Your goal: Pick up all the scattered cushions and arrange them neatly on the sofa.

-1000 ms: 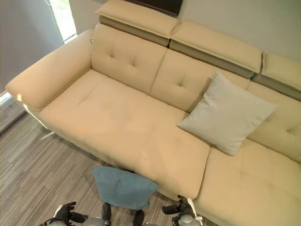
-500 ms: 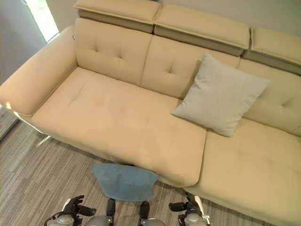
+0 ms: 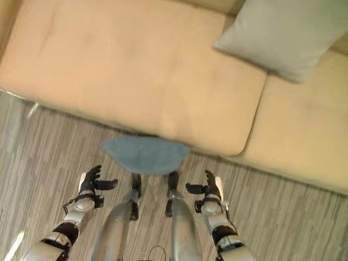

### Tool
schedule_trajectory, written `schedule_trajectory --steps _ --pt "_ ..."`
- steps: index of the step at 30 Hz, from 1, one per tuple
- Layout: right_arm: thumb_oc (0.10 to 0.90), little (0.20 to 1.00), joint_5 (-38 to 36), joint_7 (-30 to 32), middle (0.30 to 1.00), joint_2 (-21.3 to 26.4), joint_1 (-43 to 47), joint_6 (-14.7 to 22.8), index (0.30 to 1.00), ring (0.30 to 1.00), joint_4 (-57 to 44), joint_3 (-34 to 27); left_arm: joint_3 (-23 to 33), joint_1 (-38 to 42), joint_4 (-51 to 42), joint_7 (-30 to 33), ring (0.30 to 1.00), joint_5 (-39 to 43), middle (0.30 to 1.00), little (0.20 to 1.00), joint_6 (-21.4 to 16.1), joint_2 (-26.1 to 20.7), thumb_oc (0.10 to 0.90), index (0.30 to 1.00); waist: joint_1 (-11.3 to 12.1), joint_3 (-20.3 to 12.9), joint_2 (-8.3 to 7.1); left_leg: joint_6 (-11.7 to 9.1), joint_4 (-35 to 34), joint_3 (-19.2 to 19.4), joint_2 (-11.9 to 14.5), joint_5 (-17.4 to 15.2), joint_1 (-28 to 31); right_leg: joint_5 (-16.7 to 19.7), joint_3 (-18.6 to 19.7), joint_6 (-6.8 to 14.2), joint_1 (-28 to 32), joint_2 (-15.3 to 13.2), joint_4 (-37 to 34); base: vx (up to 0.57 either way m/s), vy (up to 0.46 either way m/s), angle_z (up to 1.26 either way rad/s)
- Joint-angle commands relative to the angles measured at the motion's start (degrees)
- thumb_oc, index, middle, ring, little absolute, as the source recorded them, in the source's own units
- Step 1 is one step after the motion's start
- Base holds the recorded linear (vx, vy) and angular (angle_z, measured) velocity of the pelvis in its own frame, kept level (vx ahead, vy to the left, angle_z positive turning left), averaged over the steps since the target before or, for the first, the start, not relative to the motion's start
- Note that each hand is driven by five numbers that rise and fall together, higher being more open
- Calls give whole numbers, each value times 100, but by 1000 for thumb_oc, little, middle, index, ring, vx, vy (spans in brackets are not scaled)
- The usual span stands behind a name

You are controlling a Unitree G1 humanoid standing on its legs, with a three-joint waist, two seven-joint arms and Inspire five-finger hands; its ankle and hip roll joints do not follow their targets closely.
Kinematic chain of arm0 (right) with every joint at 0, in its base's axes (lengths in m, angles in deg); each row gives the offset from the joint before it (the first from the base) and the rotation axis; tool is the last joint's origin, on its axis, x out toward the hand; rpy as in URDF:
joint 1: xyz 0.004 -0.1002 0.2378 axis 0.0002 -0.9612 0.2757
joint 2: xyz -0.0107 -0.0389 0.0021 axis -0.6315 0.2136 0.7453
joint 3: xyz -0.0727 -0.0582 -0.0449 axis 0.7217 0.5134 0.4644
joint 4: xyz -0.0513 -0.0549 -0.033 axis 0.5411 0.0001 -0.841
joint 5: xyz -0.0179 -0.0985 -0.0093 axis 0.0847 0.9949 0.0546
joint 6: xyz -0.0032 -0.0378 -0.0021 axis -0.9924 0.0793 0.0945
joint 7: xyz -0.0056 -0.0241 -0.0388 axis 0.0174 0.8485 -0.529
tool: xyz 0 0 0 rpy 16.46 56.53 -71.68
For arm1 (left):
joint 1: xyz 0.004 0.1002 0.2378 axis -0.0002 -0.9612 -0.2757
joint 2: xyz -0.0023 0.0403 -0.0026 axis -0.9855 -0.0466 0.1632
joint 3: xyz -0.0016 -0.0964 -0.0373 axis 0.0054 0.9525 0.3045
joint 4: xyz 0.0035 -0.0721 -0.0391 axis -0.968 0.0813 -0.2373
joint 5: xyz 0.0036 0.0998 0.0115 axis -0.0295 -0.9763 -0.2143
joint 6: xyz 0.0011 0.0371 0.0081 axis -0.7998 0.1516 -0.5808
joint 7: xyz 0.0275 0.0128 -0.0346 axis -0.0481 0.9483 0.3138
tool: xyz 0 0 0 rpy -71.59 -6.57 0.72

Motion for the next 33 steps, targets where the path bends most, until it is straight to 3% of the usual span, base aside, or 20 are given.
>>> schedule_trajectory --steps 1,8,16,27,33 --pt "800 900 -85 676 900 77 -346 310 900 900 -559 101 -15 -241 -64 535 900 172 900 900 -304 -13 800 900 -33 -394 -17 -7 390 -188 -140 -559 -427 -553 -53 205 -102 -71 31 -125 13 6" --pt "800 900 -169 1335 900 88 368 550 900 900 -795 37 -196 428 -364 809 900 336 900 900 -472 -13 800 900 -107 -129 69 -8 577 -287 -194 -474 -1392 -540 -58 181 -1095 -129 330 -95 8 9" --pt "800 900 -424 1422 900 195 1004 835 900 900 -929 11 -406 1093 -886 871 900 411 900 900 -625 -153 800 900 -135 22 102 -35 553 -419 -215 -381 -2153 -541 -66 209 -1874 -181 491 -30 -6 5" --pt "800 900 -1187 696 900 316 1868 1087 900 900 -819 326 -579 1764 -1033 834 900 479 900 900 -697 -263 800 900 -82 104 48 -13 564 -487 -190 -296 -2856 -496 -82 283 -2629 -255 675 2 -3 2" --pt "800 900 -1459 114 900 273 2522 1135 900 900 -891 924 -830 2251 -1128 672 900 585 900 900 -757 -236 800 900 -32 104 45 -35 542 -534 -185 -239 -3078 -482 -122 286 -2814 -249 678 6 -4 2"
